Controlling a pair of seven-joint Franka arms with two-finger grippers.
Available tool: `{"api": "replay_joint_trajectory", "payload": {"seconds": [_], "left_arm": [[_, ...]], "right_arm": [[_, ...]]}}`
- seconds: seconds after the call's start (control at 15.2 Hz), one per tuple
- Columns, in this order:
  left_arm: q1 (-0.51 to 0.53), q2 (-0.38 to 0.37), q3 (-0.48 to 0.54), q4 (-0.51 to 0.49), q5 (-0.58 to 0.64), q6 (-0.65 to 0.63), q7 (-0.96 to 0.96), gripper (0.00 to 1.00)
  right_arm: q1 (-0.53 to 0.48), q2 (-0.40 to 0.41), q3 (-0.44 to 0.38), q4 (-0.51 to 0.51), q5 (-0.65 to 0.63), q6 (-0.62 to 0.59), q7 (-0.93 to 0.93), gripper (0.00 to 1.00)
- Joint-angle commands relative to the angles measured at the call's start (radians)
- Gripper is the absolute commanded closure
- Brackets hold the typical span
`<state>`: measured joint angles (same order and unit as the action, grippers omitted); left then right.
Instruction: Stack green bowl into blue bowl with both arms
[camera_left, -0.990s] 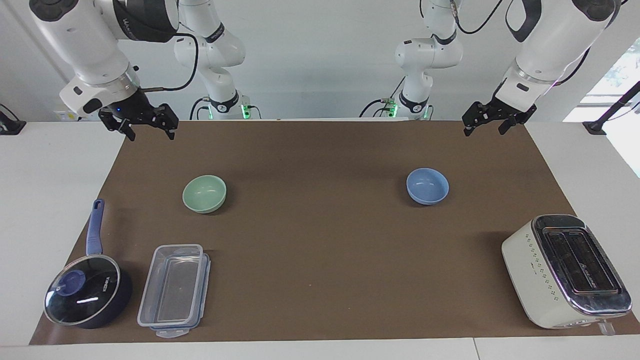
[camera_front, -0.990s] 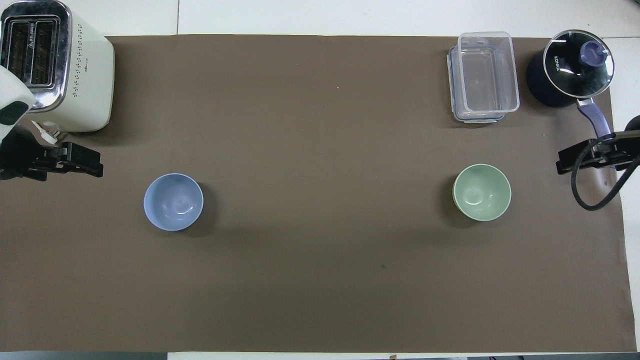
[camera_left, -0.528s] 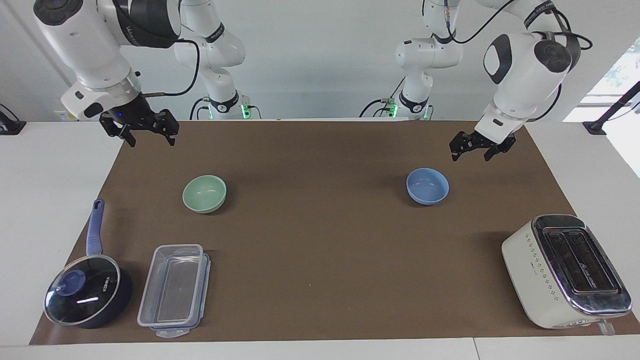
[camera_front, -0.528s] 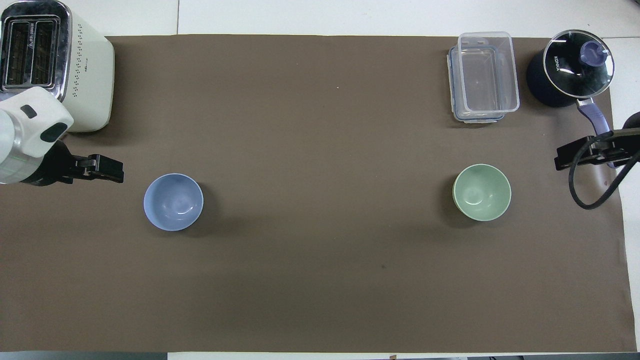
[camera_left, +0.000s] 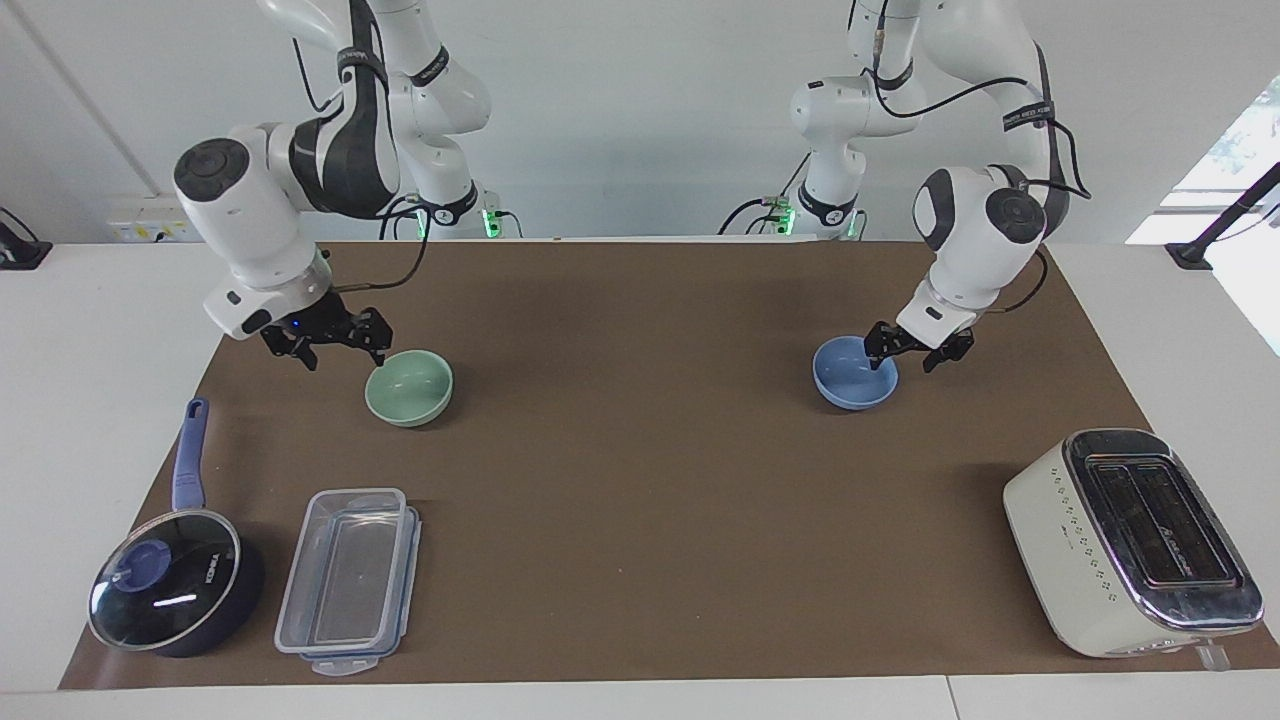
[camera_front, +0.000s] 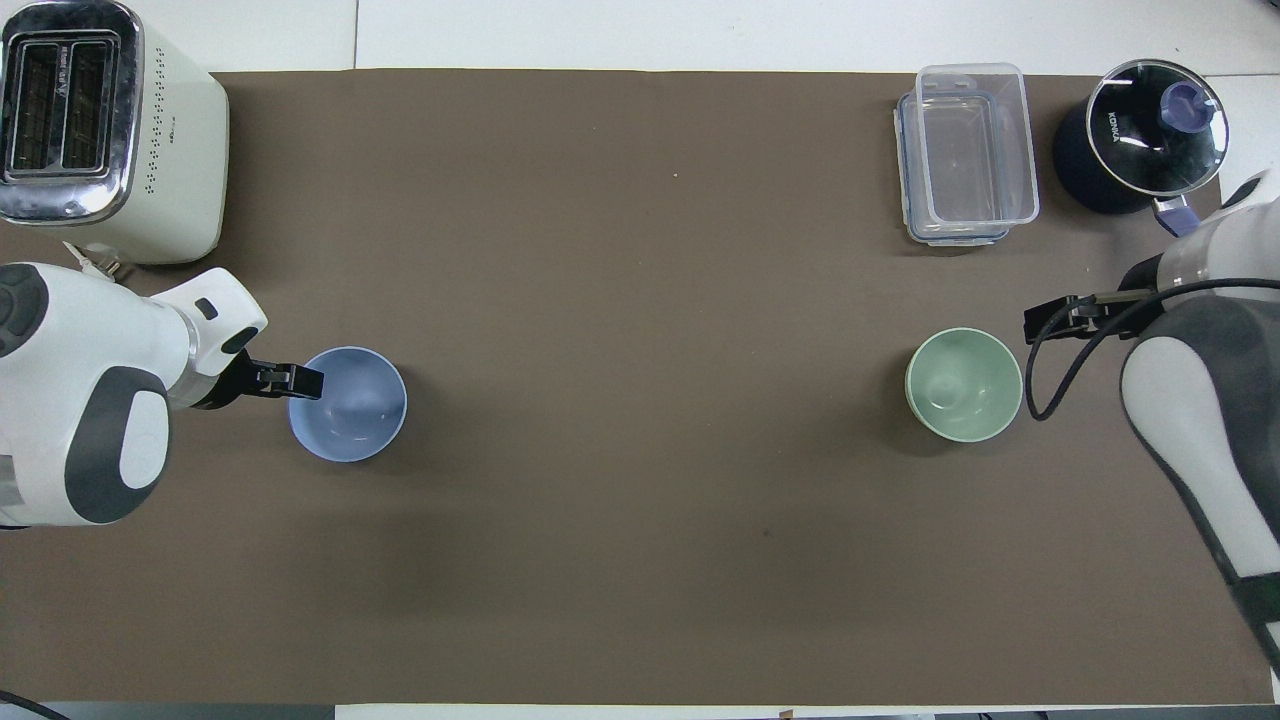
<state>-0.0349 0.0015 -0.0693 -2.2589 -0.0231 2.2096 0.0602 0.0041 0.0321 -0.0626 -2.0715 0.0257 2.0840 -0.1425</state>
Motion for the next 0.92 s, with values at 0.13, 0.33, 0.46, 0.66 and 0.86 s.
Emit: {"api": "replay_joint_trajectory", "payload": {"seconds": [0.13,0.33,0.46,0.66,0.86], "left_arm": [[-0.010,0.003,0.005,-0.050,0.002,0.065,0.013,0.19],[-0.019,0.014,0.005,-0.059,0.002,0.079,0.015,0.37],[-0.019,0.014,0.005,-0.060,0.002,0.076,0.018,0.57],[-0.013,0.018,0.006,-0.047,0.003,0.073,0.033,1.00],[-0.020,0.037,0.003,0.053,0.003,0.021,0.029,1.00]], "right_arm": [[-0.044,0.051,0.006,-0.110,0.068,0.183,-0.098,0.00],[-0.039,0.092,0.007,-0.119,0.082,0.219,-0.117,0.01],[-0.042,0.110,0.006,-0.119,0.083,0.219,-0.129,0.21],[-0.044,0.111,0.007,-0.113,0.083,0.206,-0.178,0.87],[-0.042,0.114,0.007,-0.104,0.082,0.189,-0.180,1.00]]}}
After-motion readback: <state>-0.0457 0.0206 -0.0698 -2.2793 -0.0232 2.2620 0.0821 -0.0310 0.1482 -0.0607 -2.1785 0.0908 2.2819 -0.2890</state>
